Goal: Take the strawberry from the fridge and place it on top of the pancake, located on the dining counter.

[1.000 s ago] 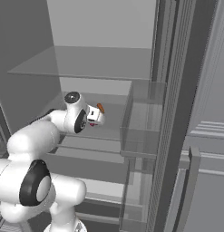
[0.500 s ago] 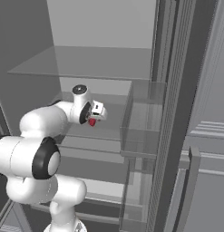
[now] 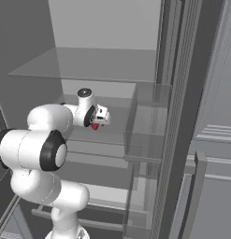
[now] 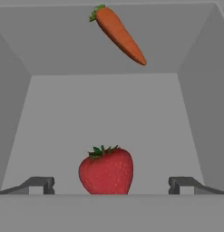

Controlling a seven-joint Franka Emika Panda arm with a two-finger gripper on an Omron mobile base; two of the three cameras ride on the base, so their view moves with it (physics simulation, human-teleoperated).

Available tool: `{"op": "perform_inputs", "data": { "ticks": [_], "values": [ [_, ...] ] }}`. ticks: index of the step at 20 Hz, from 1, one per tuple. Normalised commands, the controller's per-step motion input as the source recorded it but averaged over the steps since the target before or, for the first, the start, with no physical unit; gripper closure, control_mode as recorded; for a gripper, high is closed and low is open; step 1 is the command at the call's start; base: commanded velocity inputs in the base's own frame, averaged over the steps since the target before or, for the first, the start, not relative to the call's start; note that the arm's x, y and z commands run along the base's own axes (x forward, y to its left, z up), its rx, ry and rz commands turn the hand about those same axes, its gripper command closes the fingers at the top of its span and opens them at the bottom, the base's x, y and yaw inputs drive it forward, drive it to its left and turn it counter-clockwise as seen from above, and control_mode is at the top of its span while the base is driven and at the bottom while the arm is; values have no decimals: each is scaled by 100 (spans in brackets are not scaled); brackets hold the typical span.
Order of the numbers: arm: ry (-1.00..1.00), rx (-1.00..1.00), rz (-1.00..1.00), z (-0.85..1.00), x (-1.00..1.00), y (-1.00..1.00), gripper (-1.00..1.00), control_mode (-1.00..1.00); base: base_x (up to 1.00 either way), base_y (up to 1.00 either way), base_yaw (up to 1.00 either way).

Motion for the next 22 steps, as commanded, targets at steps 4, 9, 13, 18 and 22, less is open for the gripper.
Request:
{"op": "perform_inputs", "data": {
  "ticks": [4,9,13,18,22],
  "values": [
    [0,0,0,-10,9,0,-100,-100,0,0,0],
    [1,-2,0,-25,12,0,-100,-100,0,0,0],
    [1,-4,0,-34,10,0,-100,-100,0,0,0],
    [1,0,0,-3,6,0,-100,-100,0,0,0],
    [1,0,0,-4,1,0,100,-100,0,0,0]
  ]
}}
